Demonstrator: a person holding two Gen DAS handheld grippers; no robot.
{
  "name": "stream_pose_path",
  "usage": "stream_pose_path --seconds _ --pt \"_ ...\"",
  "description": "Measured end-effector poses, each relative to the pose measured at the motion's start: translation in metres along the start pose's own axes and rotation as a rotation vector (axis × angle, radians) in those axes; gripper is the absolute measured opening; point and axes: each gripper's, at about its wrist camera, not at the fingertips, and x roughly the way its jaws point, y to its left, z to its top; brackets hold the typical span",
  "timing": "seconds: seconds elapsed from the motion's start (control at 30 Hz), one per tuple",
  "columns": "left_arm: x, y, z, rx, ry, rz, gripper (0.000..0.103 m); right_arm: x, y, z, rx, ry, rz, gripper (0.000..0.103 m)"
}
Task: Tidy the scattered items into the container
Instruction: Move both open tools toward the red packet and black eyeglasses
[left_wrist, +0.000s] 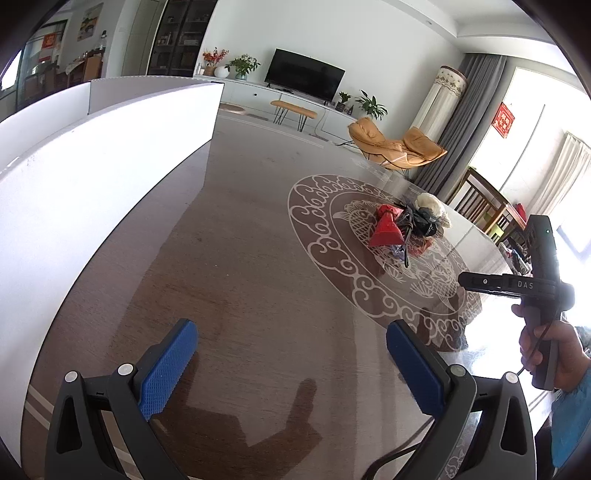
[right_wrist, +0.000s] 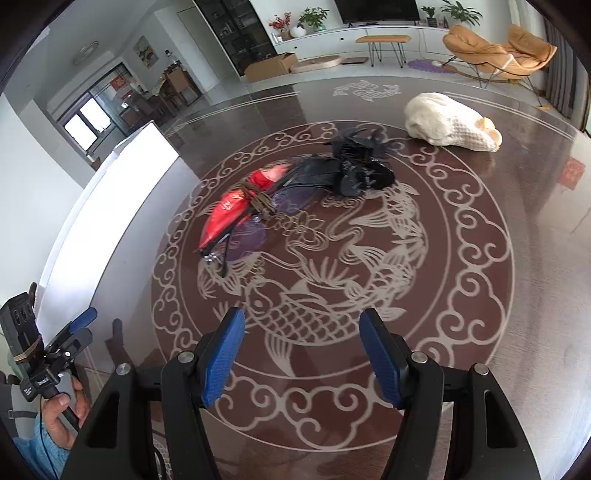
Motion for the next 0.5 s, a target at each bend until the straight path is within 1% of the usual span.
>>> stream_pose_path --seconds 0.03,0.07,0.17,0.3,0.33,0.4,0.5 --pt "0.003 -0.002 0.003 0.001 0.007 -0.019 0.103 0.000 -0.002 -0.007 0.015 -0.009 -0.040 0.066" --pt "0.005 -0.005 0.009 -0.002 0.011 -0.035 0.103 -0.001 -0.002 -0.015 0.025 -0.027 -0.061 0.066" --pt "0.023 -0.022 0.043 0.006 0.020 -0.051 0.103 -0.010 0.010 -0.043 0.020 -0.096 -0.076 0.066" --pt "0.082 -0.060 0.106 0.088 0.092 -0.082 0.103 -0.019 0.020 -0.070 0.022 -0.178 -0.088 0.066" --pt "0.098 -0.072 0.118 0.118 0.109 -0.081 0.103 -0.021 0.022 -0.073 0.022 -0.191 -0.087 0.066" --pt "0.128 -0.094 0.132 0.194 0.148 -0.046 0.103 -0.024 0.022 -0.080 0.021 -0.210 -0.082 0.066" --pt "0.163 -0.117 0.133 0.286 0.212 -0.011 0.103 -0.029 0.021 -0.087 0.037 -0.222 -0.055 0.066"
